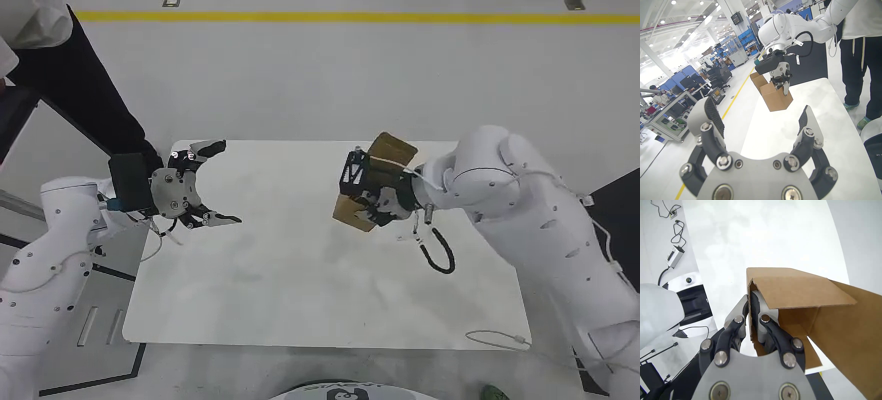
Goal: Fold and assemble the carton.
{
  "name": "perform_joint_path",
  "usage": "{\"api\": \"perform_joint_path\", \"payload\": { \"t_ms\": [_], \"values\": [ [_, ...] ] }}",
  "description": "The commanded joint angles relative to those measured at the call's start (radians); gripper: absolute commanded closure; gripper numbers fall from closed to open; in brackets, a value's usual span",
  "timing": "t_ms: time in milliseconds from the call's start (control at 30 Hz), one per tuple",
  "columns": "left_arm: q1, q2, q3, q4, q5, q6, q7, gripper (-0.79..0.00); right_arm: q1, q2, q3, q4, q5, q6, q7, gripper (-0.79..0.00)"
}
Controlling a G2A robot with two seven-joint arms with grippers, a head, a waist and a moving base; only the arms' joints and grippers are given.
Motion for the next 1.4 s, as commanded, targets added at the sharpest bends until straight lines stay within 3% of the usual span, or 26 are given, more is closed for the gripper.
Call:
{"api": "perform_joint_path", "payload": {
  "t_ms": [0, 200, 300, 600, 733, 1000, 1367],
  "values": [
    [0.000, 0.000, 0.000, 0.000, 0.000, 0.000, 0.000, -0.785, 0.014, -0.003, -0.069, -0.017, -0.116, -0.018, -0.018, 0.000],
    [0.000, 0.000, 0.000, 0.000, 0.000, 0.000, 0.000, -0.785, 0.096, -0.033, -0.295, 0.005, -0.311, -0.064, -0.064, 0.000],
    [0.000, 0.000, 0.000, 0.000, 0.000, 0.000, 0.000, -0.785, 0.121, -0.053, -0.352, 0.035, -0.327, -0.078, -0.083, 0.000],
    [0.000, 0.000, 0.000, 0.000, 0.000, 0.000, 0.000, -0.785, 0.123, -0.056, -0.356, 0.039, -0.326, -0.078, -0.086, 0.000],
    [0.000, 0.000, 0.000, 0.000, 0.000, 0.000, 0.000, -0.785, 0.090, -0.063, -0.395, 0.084, -0.400, -0.105, -0.148, 0.000],
    [0.000, 0.000, 0.000, 0.000, 0.000, 0.000, 0.000, -0.785, 0.076, -0.111, -0.477, 0.209, -0.519, -0.117, -0.287, 0.000],
    [0.000, 0.000, 0.000, 0.000, 0.000, 0.000, 0.000, -0.785, 0.090, -0.174, -0.525, 0.329, -0.570, -0.100, -0.331, 0.000]
  ]
}}
